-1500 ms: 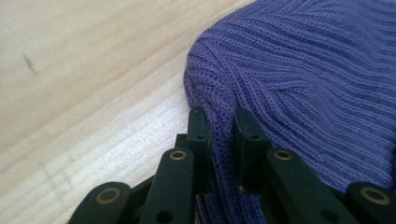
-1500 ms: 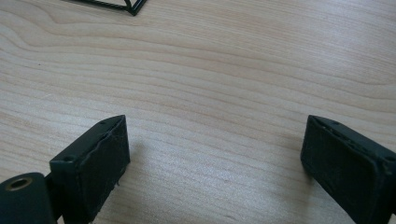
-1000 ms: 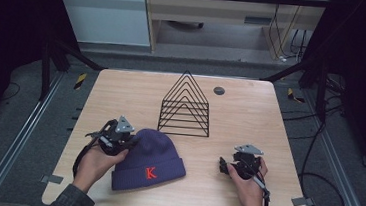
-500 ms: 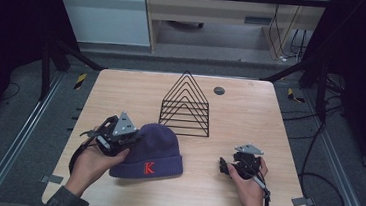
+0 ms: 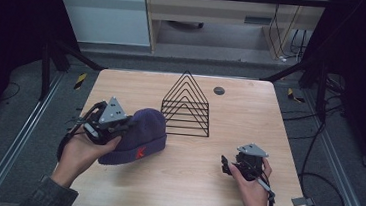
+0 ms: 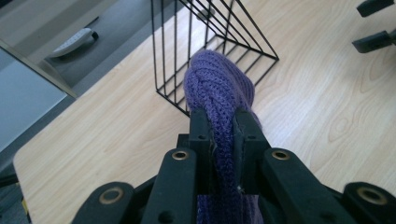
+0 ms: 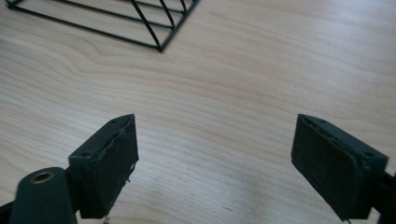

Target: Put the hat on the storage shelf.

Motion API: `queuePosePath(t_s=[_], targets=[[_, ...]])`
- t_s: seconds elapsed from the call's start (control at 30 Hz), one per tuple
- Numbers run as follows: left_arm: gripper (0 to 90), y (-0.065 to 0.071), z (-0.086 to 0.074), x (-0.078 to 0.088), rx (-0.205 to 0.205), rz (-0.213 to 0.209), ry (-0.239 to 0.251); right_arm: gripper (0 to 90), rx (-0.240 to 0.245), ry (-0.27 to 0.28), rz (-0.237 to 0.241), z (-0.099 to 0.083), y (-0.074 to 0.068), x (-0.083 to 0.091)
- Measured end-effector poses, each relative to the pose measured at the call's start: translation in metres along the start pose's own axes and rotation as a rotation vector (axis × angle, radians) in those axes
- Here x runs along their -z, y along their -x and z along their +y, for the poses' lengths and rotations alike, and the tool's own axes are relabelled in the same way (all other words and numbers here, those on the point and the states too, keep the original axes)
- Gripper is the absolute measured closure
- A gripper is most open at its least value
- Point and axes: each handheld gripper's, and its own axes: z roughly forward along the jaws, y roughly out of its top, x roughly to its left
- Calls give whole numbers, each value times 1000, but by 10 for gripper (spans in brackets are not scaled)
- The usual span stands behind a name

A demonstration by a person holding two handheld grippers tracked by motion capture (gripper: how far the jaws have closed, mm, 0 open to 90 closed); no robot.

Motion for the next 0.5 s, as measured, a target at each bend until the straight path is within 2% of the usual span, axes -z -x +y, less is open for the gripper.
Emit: queuePosePath(t_s=[0.13,0.27,0.4,0.5], targets=[[799,-7,3,9,17,8,21,208,31,14,29,10,-6,11],[800,-12,7,17,7,16,27,223,57,18,51,18,-12,15],[799,-16,9,24,1,22,16,216,62,26,69,24,-18,17],[799,-21,9,27,-3,29,7,211,89,12,98,31,-24,16]])
